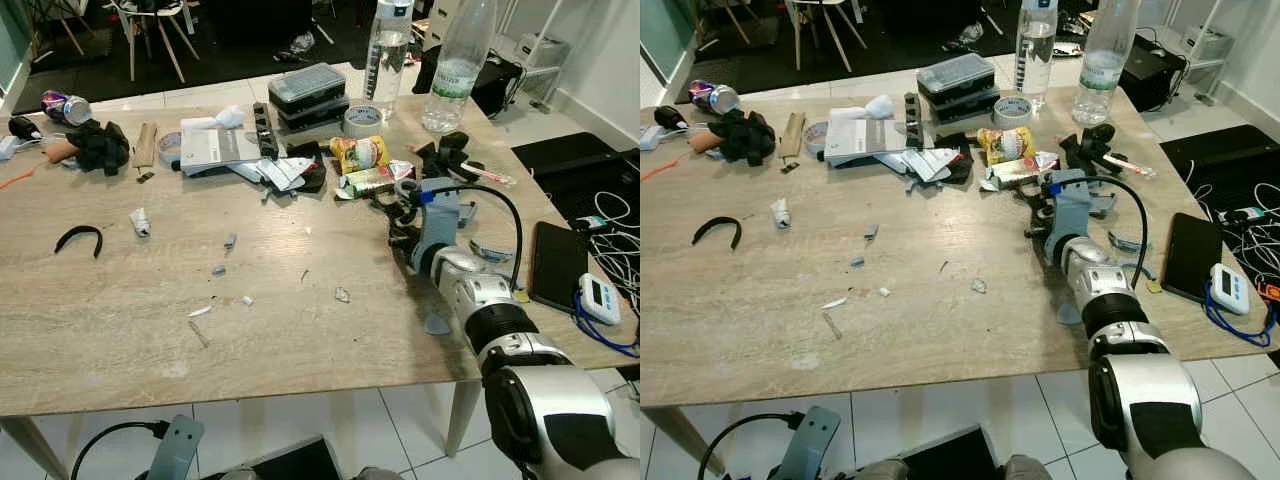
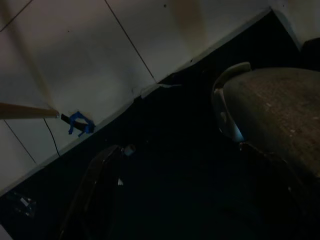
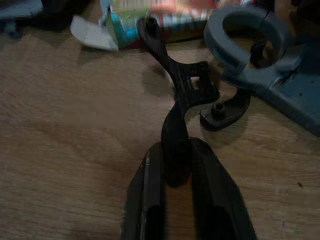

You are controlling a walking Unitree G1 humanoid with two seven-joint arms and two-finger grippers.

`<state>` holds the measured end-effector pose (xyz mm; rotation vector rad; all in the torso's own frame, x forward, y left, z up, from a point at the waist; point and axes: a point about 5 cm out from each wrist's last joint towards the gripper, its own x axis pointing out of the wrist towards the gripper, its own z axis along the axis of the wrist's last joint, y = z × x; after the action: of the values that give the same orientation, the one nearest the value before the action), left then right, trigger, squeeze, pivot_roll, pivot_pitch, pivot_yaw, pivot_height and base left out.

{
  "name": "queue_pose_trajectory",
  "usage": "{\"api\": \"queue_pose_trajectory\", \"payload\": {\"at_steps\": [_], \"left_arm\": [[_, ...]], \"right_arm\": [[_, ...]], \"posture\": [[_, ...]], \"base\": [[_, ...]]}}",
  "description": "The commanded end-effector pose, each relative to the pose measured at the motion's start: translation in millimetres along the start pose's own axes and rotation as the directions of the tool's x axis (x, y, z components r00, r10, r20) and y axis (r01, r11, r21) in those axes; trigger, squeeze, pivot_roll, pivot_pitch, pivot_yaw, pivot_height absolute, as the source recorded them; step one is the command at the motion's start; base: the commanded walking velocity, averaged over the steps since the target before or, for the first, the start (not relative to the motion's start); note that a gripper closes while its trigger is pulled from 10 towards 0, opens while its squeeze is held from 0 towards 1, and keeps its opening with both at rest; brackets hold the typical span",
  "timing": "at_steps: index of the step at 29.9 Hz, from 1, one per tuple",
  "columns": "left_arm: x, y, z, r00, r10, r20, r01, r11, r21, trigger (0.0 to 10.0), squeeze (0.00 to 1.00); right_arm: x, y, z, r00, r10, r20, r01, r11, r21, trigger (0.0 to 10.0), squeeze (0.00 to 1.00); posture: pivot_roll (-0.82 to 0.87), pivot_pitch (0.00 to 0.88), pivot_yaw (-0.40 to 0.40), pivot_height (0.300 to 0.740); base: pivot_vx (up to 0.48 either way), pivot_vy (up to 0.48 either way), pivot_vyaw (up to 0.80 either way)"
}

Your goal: Picking trash to rubbish bin

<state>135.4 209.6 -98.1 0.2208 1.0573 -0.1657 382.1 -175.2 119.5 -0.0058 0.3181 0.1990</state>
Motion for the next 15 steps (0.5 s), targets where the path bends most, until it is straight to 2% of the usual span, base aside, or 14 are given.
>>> {"api": "queue_pose_trajectory", "payload": {"at_steps": [1,5,10,11,12,13,14,15], "left_arm": [[-0.7,-2.8,-6,1.000,-0.006,-0.022,0.006,1.000,-0.001,10.0,0.00],[-0.3,-3.2,-5,1.000,-0.005,-0.019,0.005,1.000,-0.004,10.0,0.00],[0.1,-3.6,-3,1.000,-0.005,-0.015,0.005,1.000,-0.005,10.0,0.00],[0.1,-3.6,-3,1.000,-0.005,-0.015,0.005,1.000,-0.005,10.0,0.00],[0.4,-3.2,-2,1.000,-0.004,-0.014,0.004,1.000,-0.005,10.0,0.00],[0.5,-2.9,-1,1.000,-0.002,-0.013,0.002,1.000,-0.006,10.0,0.00],[0.7,-2.2,-1,1.000,0.002,-0.012,-0.002,1.000,-0.008,10.0,0.00],[0.7,-1.9,0,1.000,0.005,-0.012,-0.005,1.000,-0.010,10.0,0.00]], "right_arm": [[0.2,4.3,-13,0.999,0.019,-0.047,-0.018,1.000,0.015,0.0,0.00],[1.3,7.8,-6,0.999,0.044,0.007,-0.044,0.999,0.011,0.0,0.00],[1.3,18.3,15,0.978,0.132,0.162,-0.135,0.991,0.010,0.0,0.00],[1.3,18.3,15,0.978,0.132,0.162,-0.135,0.991,0.010,0.0,0.00],[-1.3,30.4,32,0.929,0.231,0.290,-0.252,0.967,0.036,0.0,0.00],[-3.2,34.9,39,0.901,0.268,0.340,-0.301,0.953,0.046,0.0,0.00],[-6.9,41.8,49,0.854,0.321,0.410,-0.374,0.926,0.054,0.0,0.00],[-8.7,44.4,53,0.834,0.340,0.435,-0.401,0.915,0.052,0.0,0.00]], "posture": [[0.05,0.055,0.023,0.740],[0.05,0.045,0.022,0.740],[0.05,0.037,0.024,0.740],[0.05,0.037,0.024,0.740],[0.05,0.032,0.026,0.740],[0.05,0.032,0.026,0.740],[0.04,0.029,0.027,0.740],[0.04,0.029,0.027,0.740]], "base": [[0.000,0.000,0.00],[0.000,0.000,0.00],[0.000,0.000,0.00],[0.000,0.000,0.00],[0.000,0.000,0.00],[0.000,0.000,0.00],[0.000,0.000,0.00],[0.000,0.000,0.00]]}}
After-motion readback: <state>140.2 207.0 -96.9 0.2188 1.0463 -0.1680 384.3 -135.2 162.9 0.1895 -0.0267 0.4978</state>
